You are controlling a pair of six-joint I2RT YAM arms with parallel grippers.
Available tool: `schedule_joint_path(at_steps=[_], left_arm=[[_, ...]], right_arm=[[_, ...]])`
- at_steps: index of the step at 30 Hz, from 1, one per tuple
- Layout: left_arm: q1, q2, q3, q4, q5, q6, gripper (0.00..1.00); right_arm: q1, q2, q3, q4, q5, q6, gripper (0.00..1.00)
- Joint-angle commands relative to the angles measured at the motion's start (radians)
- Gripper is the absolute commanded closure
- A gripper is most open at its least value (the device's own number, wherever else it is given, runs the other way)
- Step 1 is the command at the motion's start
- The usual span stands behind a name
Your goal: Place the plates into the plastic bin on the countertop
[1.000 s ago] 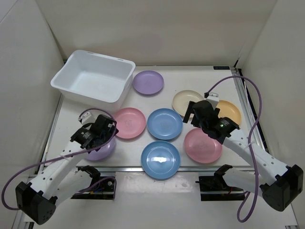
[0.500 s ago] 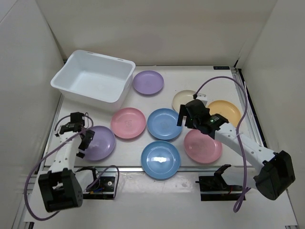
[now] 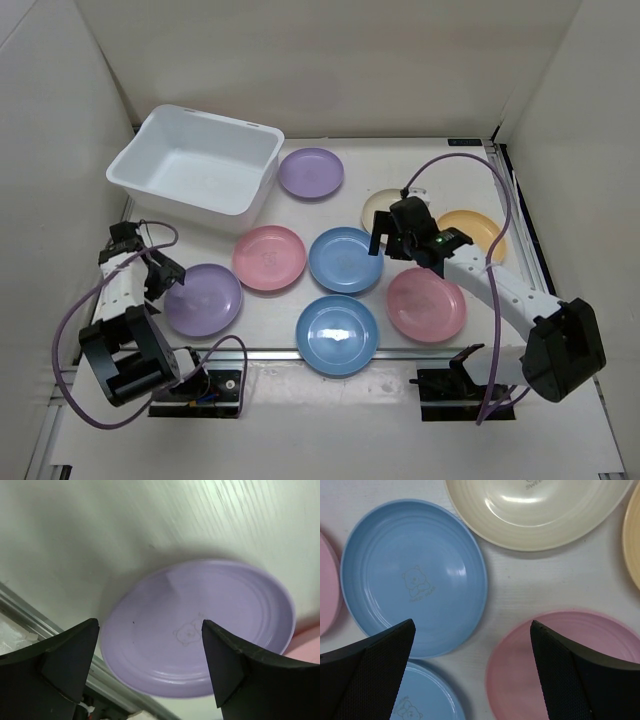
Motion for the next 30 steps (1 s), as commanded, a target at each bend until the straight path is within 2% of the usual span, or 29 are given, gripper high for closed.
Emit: schedule_joint_path(at_steps=[1,7,14,18,22,23,24,25,26,29,30], left_arm=[[-0.012,0.007,0.015,-0.003,0.051,0.094,0.04],[-0.012,0.074,-0.003,0.014,0.071,0.096,0.04],[-0.014,0.154,0.015,-0.051,-0.046,0.030,0.02],[-0.012,0.172,0.008,-0.039,-0.040,0.031,0.03],[-0.014,0.264,0.014,-0.029,-0.009,0.047,0.23],[-0.015,0.275,0.015,-0.031,-0.007,0.051,0.34],[-0.015,0.290,0.017,-0.036,-0.007,0.051,0.40],[-0.014,0.289,0.017,-0.036,-0.015,0.050,0.44],[-0.015,0.285,0.020,-0.042,-0.020,0.047,0.53],[-0.012,0.252,0.024,-0.058,-0.049,0.036,0.65],[-0.014,0.236,0.027,-0.074,-0.058,0.033,0.74]], right_arm=[[-0.010,0.021,0.059,0.063,-0.054,-0.018,0.01],[-0.019,0.043,0.077,0.073,-0.078,-0.020,0.01],[-0.065,0.063,0.096,0.109,-0.133,-0.037,0.01],[-0.102,0.087,0.102,0.133,-0.197,-0.048,0.01],[-0.139,0.116,0.119,0.127,-0.237,-0.051,0.01],[-0.143,0.118,0.119,0.129,-0.240,-0.048,0.01],[-0.150,0.118,0.117,0.130,-0.243,-0.048,0.01],[-0.157,0.115,0.117,0.132,-0.248,-0.046,0.01],[-0.160,0.113,0.116,0.135,-0.252,-0.046,0.01],[-0.173,0.113,0.120,0.147,-0.275,-0.046,0.01],[-0.173,0.113,0.126,0.147,-0.283,-0.046,0.01]])
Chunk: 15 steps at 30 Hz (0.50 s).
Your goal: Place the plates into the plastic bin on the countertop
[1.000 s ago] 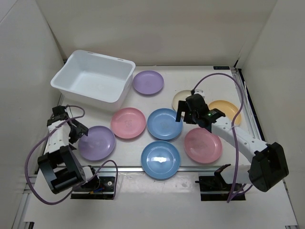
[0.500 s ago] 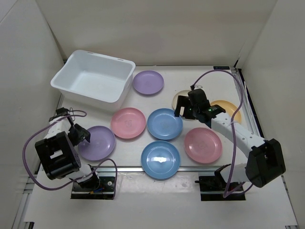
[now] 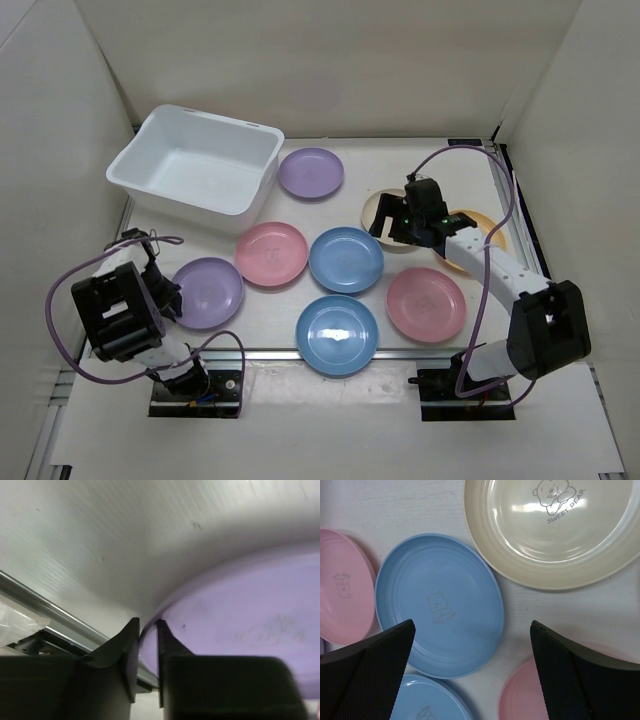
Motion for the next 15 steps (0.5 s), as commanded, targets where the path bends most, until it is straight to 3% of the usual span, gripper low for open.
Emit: schedule_joint_path(at_steps=[1,2,11,15], left_arm=[[-0.001,-0.047,0.016,0.004,-0.048,-0.019,0.79],[-0.003,-0.053,0.018,-0.008,-0.060,-0.024,0.90],[-0.001,-0.264,0.037,-0.112,-0.178,-0.088,0.90],[0.000,-0.337,0.181,-0.209,-0.233,-0.102,0.90]], right_arm=[[-0.009,-0.007,0.056,0.043,-0.044,-0.012,0.01],[-0.008,-0.004,0.063,0.041,-0.044,-0.012,0.01],[-0.009,-0.020,0.066,0.029,-0.076,-0.002,0.01],[-0.008,-0.043,0.065,0.026,-0.075,0.009,0.01]])
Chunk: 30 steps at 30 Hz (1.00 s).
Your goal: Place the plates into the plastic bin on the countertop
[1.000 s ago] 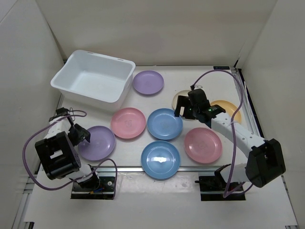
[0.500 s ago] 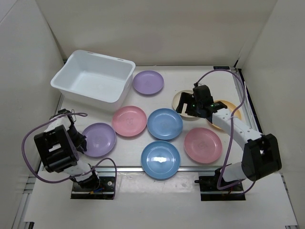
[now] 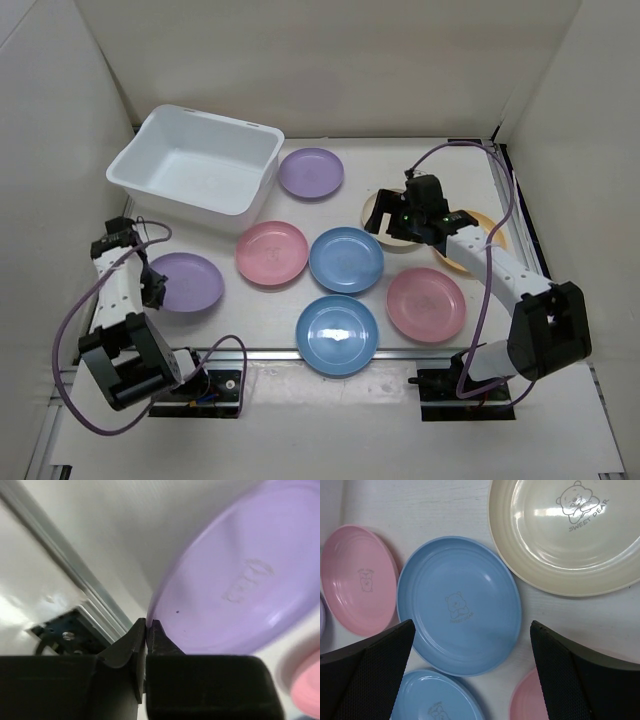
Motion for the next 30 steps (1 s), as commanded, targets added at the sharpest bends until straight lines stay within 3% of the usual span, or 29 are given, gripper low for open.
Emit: schedule_joint_path(at_steps=[1,7,15,18,20,24,30], left_arm=[[0.003,-0.075,0.146,-0.085,-0.142,-0.032,0.90],[0.005,-0.157,0.413,-0.222,-0.250,0.010,0.90],[0.023,-0.129,0.837,-0.222,-0.182,0.107,0.90],[0.022,-0.027,0.960,-0.160,-0.046,0.129,0.90],[0.020,0.027,0.916,-0.063,0.147,0.123,0.90],[0.008,0.154,0.866,0.166,0.358,0.069,0.90],[-0.194,0.481,1.134,0.200,0.245,0.069,0.90]], right_arm=[[-0.004,-0.044,0.038,0.018,-0.009,0.006,0.01],[-0.004,-0.069,0.035,0.016,-0.001,0.017,0.01],[-0.004,-0.084,0.050,0.007,0.003,0.000,0.01],[-0.002,-0.083,0.064,0.004,0.064,-0.025,0.01],[-0.004,-0.078,0.076,0.002,0.097,-0.040,0.01],[-0.005,-0.038,0.124,-0.030,0.118,-0.065,0.01],[-0.039,-0.013,0.138,-0.045,0.164,-0.048,0.01]])
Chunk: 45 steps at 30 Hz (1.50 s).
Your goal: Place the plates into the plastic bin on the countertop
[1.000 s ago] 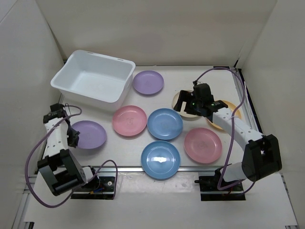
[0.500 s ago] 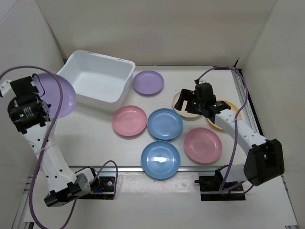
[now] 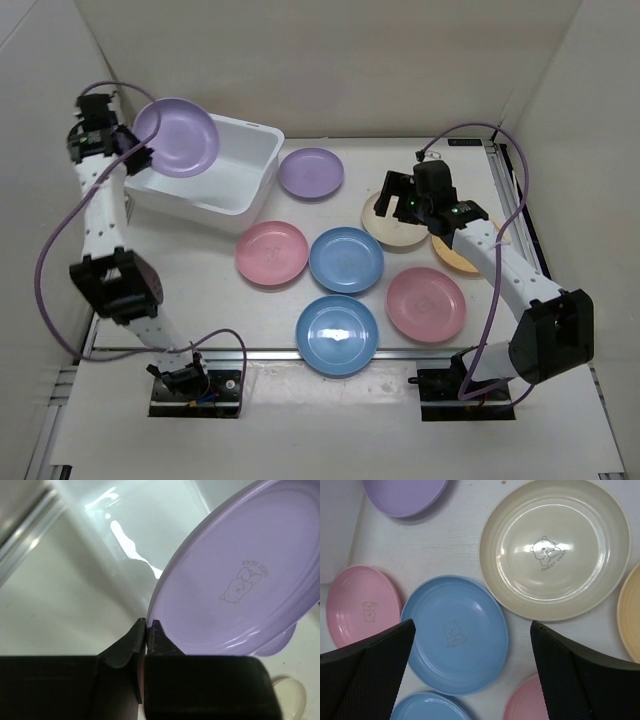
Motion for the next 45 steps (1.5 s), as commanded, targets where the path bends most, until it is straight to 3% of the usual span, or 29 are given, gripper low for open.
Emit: schedule_joint_path(at_steps=[1,5,8,14,16,19,24,32,35,40,41,43,45], left_arm=[[-0.108,0.113,0.179,0.074,0.022,-0.008,0.90],[-0.115,0.341,0.389,-0.012,-0.015,-0.012,0.90],[-0.160,0.438,0.523,-0.057,-0.194,-0.011,0.90],[-0.203,0.373,0.376,0.018,-0.216,-0.032,0.90],[-0.226,0.395,0.421,0.002,-0.222,-0.040,0.90],[-0.253,0.416,0.449,-0.032,-0.224,-0.074,0.90],[-0.255,0.411,0.295,0.032,-0.140,-0.164,0.90],[-0.229,0.407,0.158,0.072,-0.155,-0.264,0.90],[-0.197,0.382,0.023,0.176,-0.095,-0.282,0.90],[-0.174,0.438,-0.006,0.192,-0.064,-0.305,0.90],[-0.181,0.436,-0.014,0.205,-0.079,-0.305,0.84],[-0.181,0.432,-0.023,0.222,-0.089,-0.308,0.55],[-0.178,0.431,-0.023,0.230,-0.100,-0.313,0.42]], right_arm=[[-0.043,0.012,0.022,-0.015,0.044,0.011,0.01],[-0.140,0.020,0.011,-0.047,0.021,0.049,0.01],[-0.250,0.023,-0.001,-0.074,-0.006,0.066,0.01],[-0.531,0.021,-0.021,-0.118,-0.095,0.121,0.02],[-0.559,0.004,-0.043,-0.105,-0.129,0.120,0.03],[-0.565,-0.029,-0.078,-0.089,-0.115,0.118,0.03],[-0.568,-0.045,-0.092,-0.071,-0.126,0.121,0.02],[-0.569,-0.046,-0.083,-0.091,-0.114,0.104,0.02],[-0.569,-0.039,-0.089,-0.095,-0.074,0.109,0.01],[-0.595,-0.011,-0.112,-0.107,-0.060,0.146,0.01],[-0.603,-0.005,-0.115,-0.111,-0.060,0.150,0.01],[-0.621,0.003,-0.120,-0.109,-0.057,0.158,0.01],[-0.649,0.010,-0.132,-0.107,-0.048,0.175,0.01]])
